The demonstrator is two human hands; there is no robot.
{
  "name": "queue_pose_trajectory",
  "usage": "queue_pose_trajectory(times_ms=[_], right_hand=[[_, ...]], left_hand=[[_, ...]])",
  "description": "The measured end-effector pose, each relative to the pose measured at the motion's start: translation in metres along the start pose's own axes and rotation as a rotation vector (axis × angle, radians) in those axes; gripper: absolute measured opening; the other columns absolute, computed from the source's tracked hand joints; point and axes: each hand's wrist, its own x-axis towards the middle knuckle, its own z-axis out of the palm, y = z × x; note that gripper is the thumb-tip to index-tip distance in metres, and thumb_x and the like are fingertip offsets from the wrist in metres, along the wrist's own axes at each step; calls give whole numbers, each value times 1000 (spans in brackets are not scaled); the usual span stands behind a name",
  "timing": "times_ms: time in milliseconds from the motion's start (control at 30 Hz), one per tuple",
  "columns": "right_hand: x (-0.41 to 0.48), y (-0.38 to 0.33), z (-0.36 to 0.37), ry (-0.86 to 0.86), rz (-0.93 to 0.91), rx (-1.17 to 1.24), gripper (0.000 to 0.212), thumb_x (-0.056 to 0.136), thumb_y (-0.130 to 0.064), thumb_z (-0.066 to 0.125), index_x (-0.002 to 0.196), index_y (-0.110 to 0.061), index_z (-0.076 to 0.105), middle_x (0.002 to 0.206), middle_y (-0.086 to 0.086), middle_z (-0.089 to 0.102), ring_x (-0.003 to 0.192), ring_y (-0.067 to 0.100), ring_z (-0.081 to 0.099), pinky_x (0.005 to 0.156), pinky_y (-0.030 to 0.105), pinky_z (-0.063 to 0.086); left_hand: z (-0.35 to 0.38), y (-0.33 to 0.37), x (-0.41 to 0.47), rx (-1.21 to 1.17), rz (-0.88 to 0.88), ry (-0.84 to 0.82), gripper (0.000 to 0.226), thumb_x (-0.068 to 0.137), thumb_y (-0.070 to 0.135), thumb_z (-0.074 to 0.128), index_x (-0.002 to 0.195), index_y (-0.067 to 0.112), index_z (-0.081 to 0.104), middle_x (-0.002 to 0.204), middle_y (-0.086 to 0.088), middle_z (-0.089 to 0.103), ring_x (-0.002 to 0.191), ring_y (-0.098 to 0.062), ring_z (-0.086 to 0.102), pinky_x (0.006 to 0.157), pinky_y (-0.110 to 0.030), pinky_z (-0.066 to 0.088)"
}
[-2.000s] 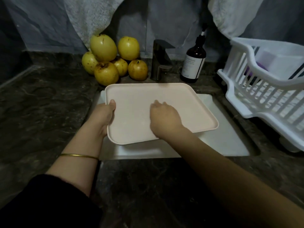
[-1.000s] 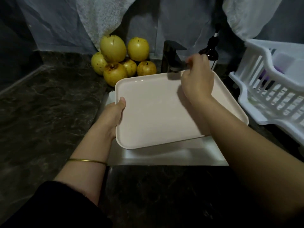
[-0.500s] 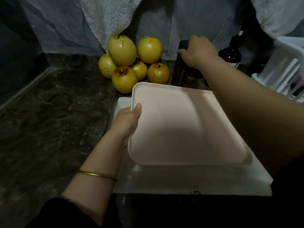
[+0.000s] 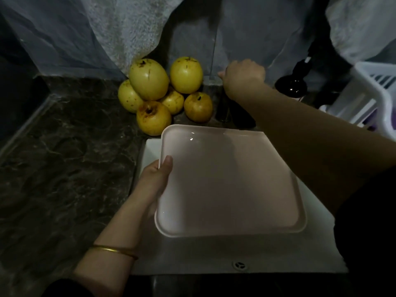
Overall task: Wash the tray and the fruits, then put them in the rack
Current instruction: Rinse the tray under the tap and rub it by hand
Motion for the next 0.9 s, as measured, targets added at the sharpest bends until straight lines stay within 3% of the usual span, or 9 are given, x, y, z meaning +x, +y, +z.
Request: queue_pose_trajectory(times_ms=[100, 267, 467, 700, 900], right_hand=[[2, 1, 1, -17, 17, 35, 42, 104, -34, 34, 132, -5, 46, 135, 16, 47, 121, 30, 49, 81, 36, 43], [0, 2, 1, -76, 36, 74, 50, 105, -35, 28, 146, -6, 27, 147, 19, 32, 129, 32, 42, 95, 39, 42], [-3, 4, 1, -81, -1, 87, 45, 104, -31, 33, 141, -5, 32, 143, 18, 37, 126, 30, 42, 95, 37, 40], [5, 5, 7, -152, -76, -18, 58, 101, -30, 37, 147, -1, 20, 145, 18, 34, 129, 33, 36, 99, 45, 38], [3, 9, 1, -165, -73, 9, 61, 102, -29, 34, 149, 1, 10, 145, 23, 31, 129, 32, 39, 92, 37, 42]], left_hand=[[6, 11, -3, -16, -3, 11, 25, 97, 41, 45, 98, 26, 65, 92, -3, 74, 88, -26, 70, 82, -41, 55], [14, 28, -6, -38, -38, -17, 33, 98, 41, 44, 112, 19, 64, 103, -8, 72, 94, -29, 69, 90, -49, 52], [18, 32, -14, -58, -59, -18, 25, 99, 38, 43, 100, 26, 65, 93, -1, 74, 88, -23, 70, 78, -38, 55], [19, 25, -22, -71, -154, 56, 28, 98, 41, 44, 98, 22, 65, 82, -7, 74, 77, -28, 69, 70, -37, 54], [26, 24, -27, -65, -199, 161, 30, 98, 42, 45, 89, 21, 64, 78, -7, 72, 75, -27, 67, 69, -33, 54]])
